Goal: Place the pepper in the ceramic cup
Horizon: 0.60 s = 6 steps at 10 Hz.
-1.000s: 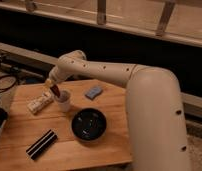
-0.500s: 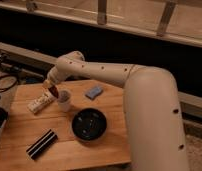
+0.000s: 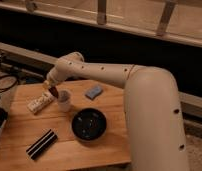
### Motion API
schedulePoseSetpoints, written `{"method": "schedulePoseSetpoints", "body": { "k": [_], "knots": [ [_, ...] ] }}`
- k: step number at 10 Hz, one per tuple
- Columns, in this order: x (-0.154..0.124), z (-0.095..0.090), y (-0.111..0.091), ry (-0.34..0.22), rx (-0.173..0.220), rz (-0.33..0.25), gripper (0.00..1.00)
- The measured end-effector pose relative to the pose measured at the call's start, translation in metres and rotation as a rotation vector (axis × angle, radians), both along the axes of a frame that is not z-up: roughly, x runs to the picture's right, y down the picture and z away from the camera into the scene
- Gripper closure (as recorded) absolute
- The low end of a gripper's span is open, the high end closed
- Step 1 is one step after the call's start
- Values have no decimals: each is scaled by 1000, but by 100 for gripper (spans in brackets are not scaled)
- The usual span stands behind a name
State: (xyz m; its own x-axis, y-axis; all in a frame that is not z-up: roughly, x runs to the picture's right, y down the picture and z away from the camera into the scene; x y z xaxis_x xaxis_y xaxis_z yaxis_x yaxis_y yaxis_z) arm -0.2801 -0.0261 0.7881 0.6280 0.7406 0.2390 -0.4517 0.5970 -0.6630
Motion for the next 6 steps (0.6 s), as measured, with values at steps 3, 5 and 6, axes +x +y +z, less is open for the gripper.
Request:
{"method": "schedulePoseSetpoints", "body": {
  "k": [3,5,6],
  "knots": [
    [-5,-2,4,-7,-2,-7,37],
    [-5,-1,4,-7,0,-6,50],
    [-5,-1,3,-7,0,-7,50]
  ]
}}
